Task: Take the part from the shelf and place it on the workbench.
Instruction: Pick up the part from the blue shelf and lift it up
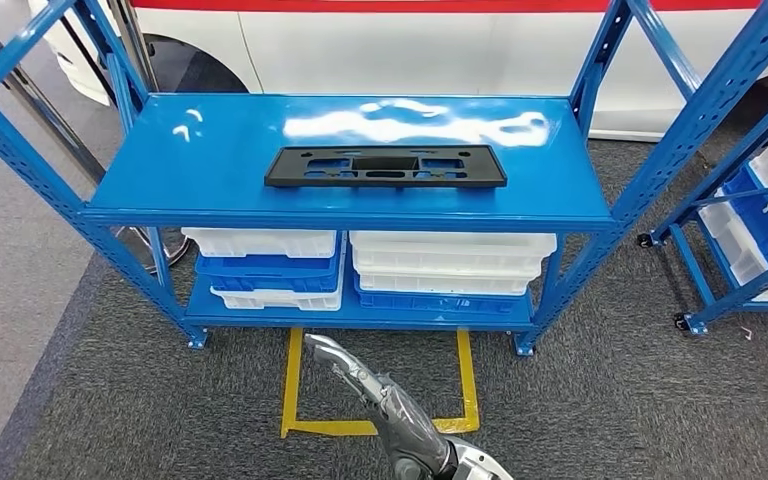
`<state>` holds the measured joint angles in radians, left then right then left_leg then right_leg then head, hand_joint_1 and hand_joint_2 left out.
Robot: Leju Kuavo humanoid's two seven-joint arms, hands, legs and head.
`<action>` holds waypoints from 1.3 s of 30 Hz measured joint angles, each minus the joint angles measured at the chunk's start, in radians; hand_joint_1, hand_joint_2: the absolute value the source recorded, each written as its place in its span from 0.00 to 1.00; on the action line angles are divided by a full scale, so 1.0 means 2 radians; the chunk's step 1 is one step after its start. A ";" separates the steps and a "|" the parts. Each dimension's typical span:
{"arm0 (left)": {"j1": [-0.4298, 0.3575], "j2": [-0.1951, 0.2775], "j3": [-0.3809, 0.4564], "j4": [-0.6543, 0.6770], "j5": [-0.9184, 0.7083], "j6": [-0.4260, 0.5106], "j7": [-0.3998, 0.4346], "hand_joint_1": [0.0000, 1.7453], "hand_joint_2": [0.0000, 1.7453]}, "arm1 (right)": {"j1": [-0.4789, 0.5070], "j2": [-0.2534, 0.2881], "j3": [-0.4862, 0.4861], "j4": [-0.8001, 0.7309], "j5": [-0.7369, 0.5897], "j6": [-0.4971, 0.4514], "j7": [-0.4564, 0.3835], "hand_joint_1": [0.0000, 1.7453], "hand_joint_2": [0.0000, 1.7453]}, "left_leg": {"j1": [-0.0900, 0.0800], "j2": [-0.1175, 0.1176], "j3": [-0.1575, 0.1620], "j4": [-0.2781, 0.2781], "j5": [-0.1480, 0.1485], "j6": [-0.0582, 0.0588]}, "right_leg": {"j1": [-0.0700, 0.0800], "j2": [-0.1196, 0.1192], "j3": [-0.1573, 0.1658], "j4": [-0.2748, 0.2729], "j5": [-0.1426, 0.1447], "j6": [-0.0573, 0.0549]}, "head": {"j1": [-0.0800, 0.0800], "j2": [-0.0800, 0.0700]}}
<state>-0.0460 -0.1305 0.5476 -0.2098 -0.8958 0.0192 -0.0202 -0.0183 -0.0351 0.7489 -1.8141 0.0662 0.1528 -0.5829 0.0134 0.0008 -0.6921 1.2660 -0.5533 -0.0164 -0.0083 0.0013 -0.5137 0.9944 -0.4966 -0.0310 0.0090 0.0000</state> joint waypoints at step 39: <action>0.001 -0.002 0.001 0.003 -0.005 -0.003 -0.004 0.00 0.00 | 0.000 -0.002 0.003 0.001 0.002 -0.005 0.003 0.00 0.00 | 0.002 0.000 0.066 -0.125 0.041 0.017 | 0.008 0.002 -0.006 0.020 -0.014 0.016 | 0.001 0.000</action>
<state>-0.0430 -0.1336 0.5494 -0.2041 -0.9058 0.0126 -0.0284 -0.0192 -0.0399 0.7542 -1.8112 0.0702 0.1435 -0.5776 0.0180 0.0007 -0.5610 1.0162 -0.4721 0.0170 0.0071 0.0044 -0.5258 1.0348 -0.5250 0.0017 0.0116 0.0000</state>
